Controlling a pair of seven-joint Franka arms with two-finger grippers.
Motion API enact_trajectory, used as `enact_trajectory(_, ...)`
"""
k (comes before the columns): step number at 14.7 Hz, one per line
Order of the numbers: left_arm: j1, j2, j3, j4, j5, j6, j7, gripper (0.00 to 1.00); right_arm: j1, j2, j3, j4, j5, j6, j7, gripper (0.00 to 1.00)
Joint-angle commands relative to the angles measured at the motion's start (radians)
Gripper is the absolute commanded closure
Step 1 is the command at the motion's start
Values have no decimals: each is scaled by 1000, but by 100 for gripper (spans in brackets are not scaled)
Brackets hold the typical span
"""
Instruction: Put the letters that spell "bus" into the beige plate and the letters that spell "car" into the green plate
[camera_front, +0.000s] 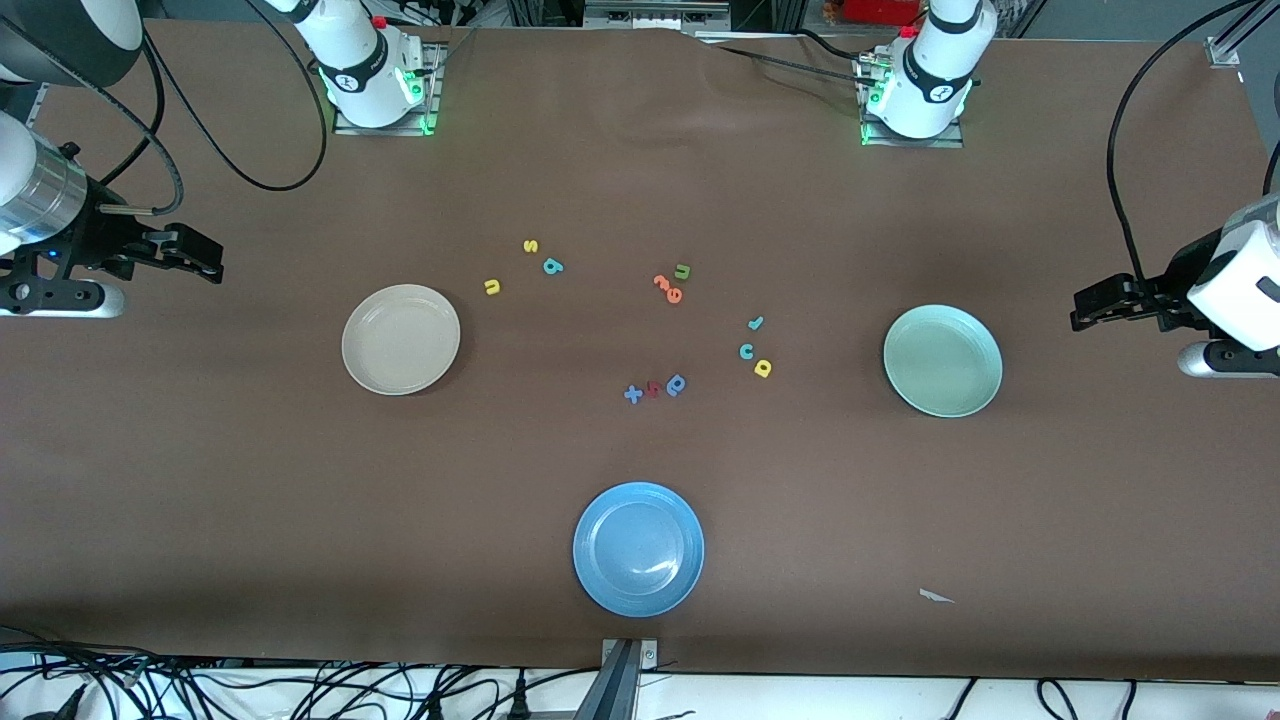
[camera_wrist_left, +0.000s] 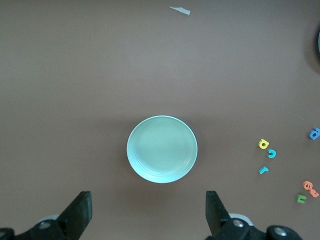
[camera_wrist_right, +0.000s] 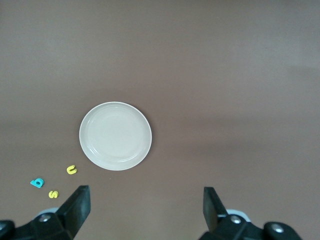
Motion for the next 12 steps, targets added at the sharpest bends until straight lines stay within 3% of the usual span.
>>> enact_trajectory(1,-3,-20,8,-29,-22,17,4,0,2,5,-2,22,9,-22,9,0)
enact_trajectory(8,-3,-19,8,-29,-22,19,4,0,2,8,-5,22,20,-23,3,0)
enact_trajectory(12,-3,-19,9,-29,-21,19,4,0,-1,8,-18,22,69,-46,-14,0)
